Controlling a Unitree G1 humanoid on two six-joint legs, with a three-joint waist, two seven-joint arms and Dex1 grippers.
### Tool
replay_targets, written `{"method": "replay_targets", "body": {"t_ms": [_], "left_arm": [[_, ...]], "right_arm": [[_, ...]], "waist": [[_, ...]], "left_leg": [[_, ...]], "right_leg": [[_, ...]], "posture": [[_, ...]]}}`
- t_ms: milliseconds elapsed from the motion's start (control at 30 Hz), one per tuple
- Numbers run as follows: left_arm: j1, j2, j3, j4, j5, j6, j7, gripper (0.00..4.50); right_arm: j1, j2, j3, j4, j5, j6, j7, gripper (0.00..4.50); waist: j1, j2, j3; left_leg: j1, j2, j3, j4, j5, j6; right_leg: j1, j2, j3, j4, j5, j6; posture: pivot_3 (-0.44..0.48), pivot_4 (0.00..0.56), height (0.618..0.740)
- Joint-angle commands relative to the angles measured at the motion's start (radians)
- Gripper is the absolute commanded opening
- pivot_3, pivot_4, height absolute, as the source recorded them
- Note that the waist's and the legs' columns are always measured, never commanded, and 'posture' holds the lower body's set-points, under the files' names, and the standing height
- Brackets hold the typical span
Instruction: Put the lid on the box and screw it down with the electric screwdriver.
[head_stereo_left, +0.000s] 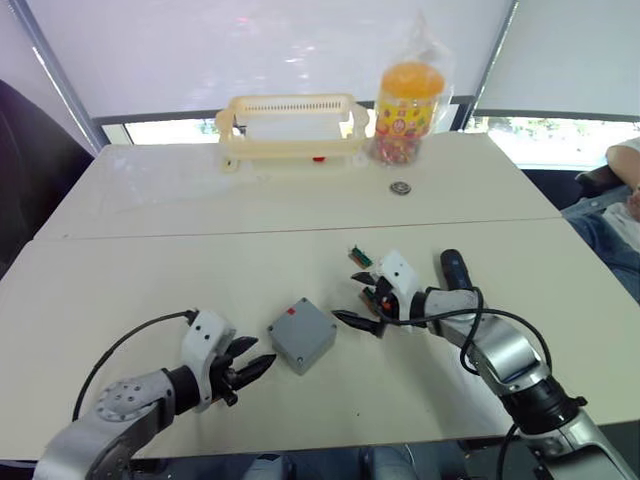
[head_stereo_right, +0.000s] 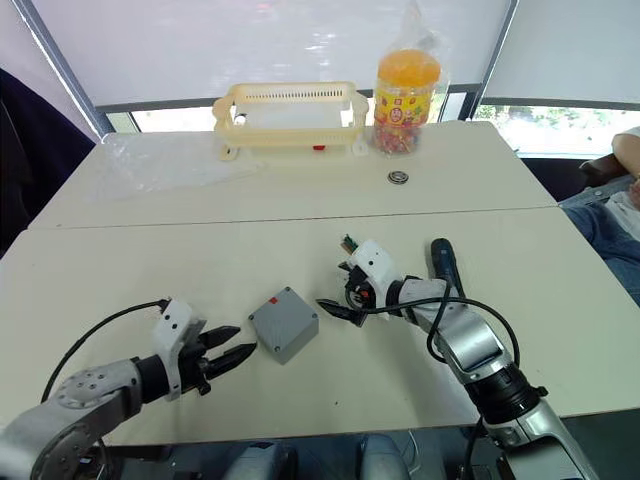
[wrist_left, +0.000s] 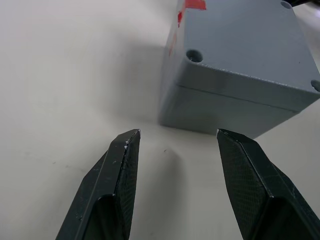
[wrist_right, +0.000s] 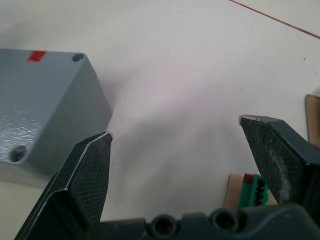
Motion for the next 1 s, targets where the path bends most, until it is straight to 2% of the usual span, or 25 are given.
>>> {"method": "replay_targets", "body": {"t_ms": [33, 233, 467, 800, 1000], "left_arm": [[-0.057, -0.013, -0.032, 0.035, 0.032, -0.025, 0.020, 2.47], [-0.159, -0.017, -0.066, 0.135, 0.084, -0.070, 0.005, 2.47], [-0.223, -0.027, -0.095, 0.193, 0.115, -0.104, -0.020, 2.47], [-0.182, -0.017, -0.085, 0.173, 0.109, -0.101, -0.050, 2.47], [-0.172, 0.002, -0.047, 0.158, 0.091, -0.091, -0.069, 2.47]], "right_arm": [[0.013, 0.013, -0.003, -0.056, 0.002, -0.014, 0.030, 4.43], [0.074, 0.033, -0.013, -0.169, 0.014, 0.059, 0.010, 4.43], [0.099, 0.068, -0.016, -0.199, -0.016, 0.097, -0.047, 4.43], [0.090, 0.068, -0.025, -0.195, -0.029, 0.103, -0.045, 4.43], [0.071, 0.049, -0.075, -0.219, 0.003, 0.125, -0.018, 4.43]], "waist": [[0.000, 0.000, 0.000], [0.000, 0.000, 0.000], [-0.001, 0.000, 0.000], [-0.001, 0.000, 0.000], [-0.001, 0.000, 0.000]], "left_leg": [[0.000, 0.000, 0.000, 0.000, 0.000, 0.000], [0.000, 0.000, 0.000, 0.000, 0.000, 0.000], [0.000, 0.000, 0.000, 0.000, 0.000, 0.000], [0.000, 0.000, 0.000, 0.000, 0.000, 0.000], [0.000, 0.000, 0.000, 0.000, 0.000, -0.001]], "right_leg": [[0.000, 0.000, 0.000, 0.000, 0.000, 0.000], [0.000, 0.000, 0.000, 0.000, 0.000, 0.000], [0.000, 0.000, 0.000, 0.001, 0.000, 0.000], [0.000, 0.000, 0.000, 0.001, 0.000, 0.000], [0.000, 0.000, 0.000, 0.001, 0.000, 0.000]], "posture": [[0.000, 0.150, 0.740], [0.000, 0.150, 0.740], [0.000, 0.150, 0.740], [0.000, 0.150, 0.740], [0.000, 0.150, 0.740]]}}
